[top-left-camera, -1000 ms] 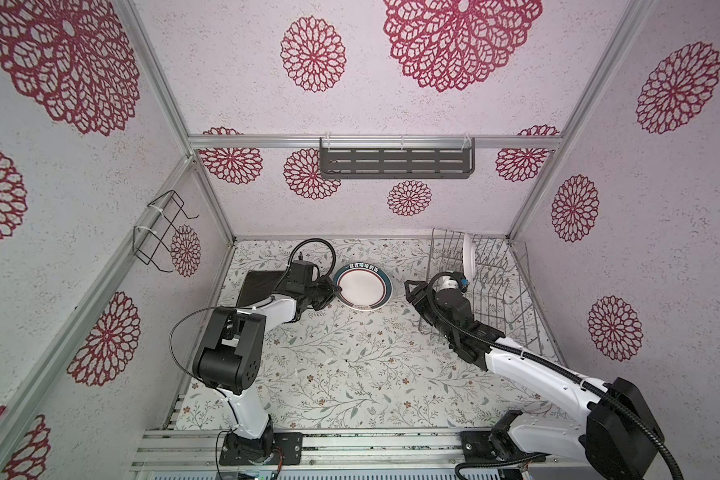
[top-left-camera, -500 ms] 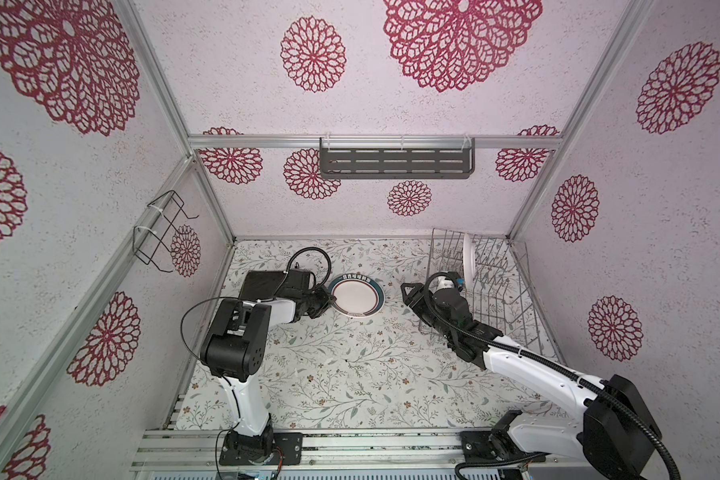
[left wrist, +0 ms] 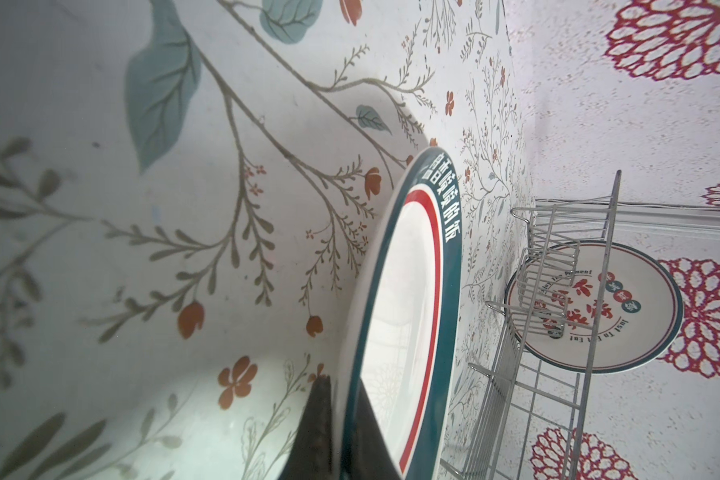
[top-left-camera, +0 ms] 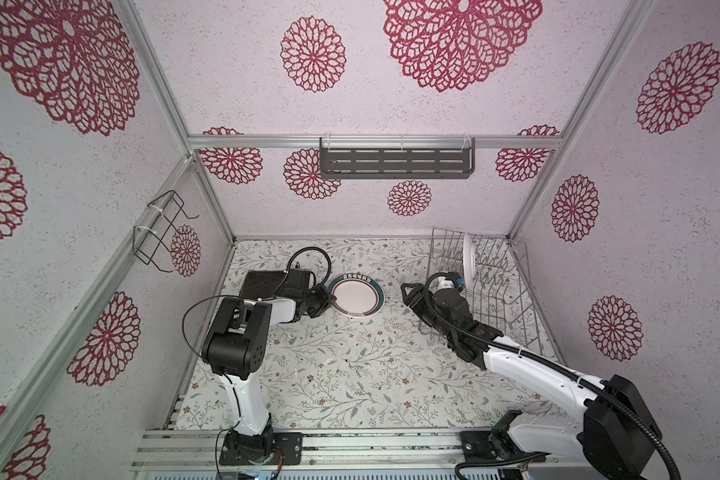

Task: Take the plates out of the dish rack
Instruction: 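Set the plate flat on the table beside the dark plate with the left gripper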

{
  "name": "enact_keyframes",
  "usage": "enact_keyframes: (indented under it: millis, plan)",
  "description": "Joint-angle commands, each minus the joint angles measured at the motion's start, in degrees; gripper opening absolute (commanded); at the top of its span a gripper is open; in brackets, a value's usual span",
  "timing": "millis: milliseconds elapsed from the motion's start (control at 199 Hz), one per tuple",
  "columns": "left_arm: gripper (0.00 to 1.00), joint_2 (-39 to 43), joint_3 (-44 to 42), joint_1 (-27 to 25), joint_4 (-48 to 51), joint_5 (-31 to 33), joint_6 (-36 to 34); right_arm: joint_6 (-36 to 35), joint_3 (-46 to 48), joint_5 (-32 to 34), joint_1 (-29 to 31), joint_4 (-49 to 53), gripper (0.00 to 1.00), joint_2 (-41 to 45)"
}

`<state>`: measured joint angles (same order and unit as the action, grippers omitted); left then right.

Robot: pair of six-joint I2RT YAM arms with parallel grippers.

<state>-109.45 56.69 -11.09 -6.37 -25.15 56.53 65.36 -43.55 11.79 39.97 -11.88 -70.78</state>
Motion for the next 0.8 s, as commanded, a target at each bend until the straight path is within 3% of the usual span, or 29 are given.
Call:
enact_keyframes:
  millis: [0, 402, 689, 799]
  plan:
    - [0.1, -0.68, 1.32, 0.37, 1.46, 0.93, -2.2, -2.24, -0.21, 1.3, 0.02, 0.78, 0.7, 1.83]
    - [0.32, -1.81, 1.94, 0.54, 2.76, 0.88, -2.83, -2.7, 0.57, 1.64, 0.02, 1.33, 0.71, 1.31]
    - [0.37, -2.24, 2.27, 1.07, 3.24, 1.3, -3.0, -2.82, 0.25, 1.98, -0.07, 2.25, 0.71, 1.19]
    - [0.46, -1.69, 2.88, 1.07, 5.41, 2.35, -3.74, -3.65, 0.07, 2.51, -0.06, 2.93, 0.71, 1.74]
